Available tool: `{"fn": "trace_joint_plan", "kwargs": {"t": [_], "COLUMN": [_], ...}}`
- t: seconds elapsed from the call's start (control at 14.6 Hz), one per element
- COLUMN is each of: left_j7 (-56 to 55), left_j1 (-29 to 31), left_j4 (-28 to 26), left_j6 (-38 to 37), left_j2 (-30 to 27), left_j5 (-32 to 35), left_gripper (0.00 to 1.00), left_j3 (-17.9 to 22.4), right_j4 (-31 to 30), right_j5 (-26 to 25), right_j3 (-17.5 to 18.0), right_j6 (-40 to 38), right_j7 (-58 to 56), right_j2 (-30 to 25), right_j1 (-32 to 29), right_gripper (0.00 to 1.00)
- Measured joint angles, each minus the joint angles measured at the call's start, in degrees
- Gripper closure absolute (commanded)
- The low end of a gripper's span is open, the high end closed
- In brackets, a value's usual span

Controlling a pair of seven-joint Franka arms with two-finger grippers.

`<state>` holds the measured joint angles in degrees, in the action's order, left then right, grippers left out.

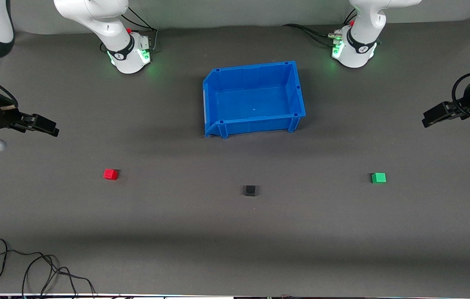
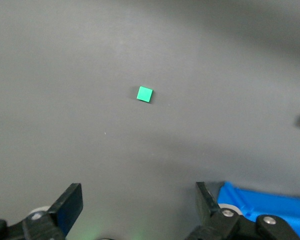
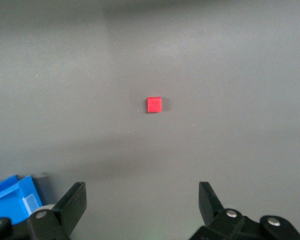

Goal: Attach green and red cubes to black cube
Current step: 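Reach the right gripper to the red cube while the left gripper nears the green cube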

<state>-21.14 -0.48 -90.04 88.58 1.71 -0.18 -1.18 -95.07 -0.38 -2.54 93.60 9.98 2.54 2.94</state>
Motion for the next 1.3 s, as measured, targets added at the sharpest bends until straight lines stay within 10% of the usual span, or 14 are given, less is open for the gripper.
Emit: {"fn": "trace_joint_plan", "kwargs": {"t": [0.68, 1.3], "left_j7": [-43.6, -47.9], "left_j1": [5.3, 11.0], "left_j4": [0.2, -10.4], "left_j6": [2.2, 15.2], "left_j2": [4.3, 7.5], "left_j5": [-9.5, -17.7], "left_gripper": [0.0, 0.0], "left_j3": [0.7, 0.8], "right_j4": [-22.1, -29.2], "right_j5": [0.0, 0.0], "right_j3": [-0.1, -1.5], "right_j6": [29.0, 49.2], "right_j7": [0.0, 0.3], "right_j2": [4.9, 15.3], "right_j1": [0.0, -0.5], "right_gripper": [0.01, 0.0]}}
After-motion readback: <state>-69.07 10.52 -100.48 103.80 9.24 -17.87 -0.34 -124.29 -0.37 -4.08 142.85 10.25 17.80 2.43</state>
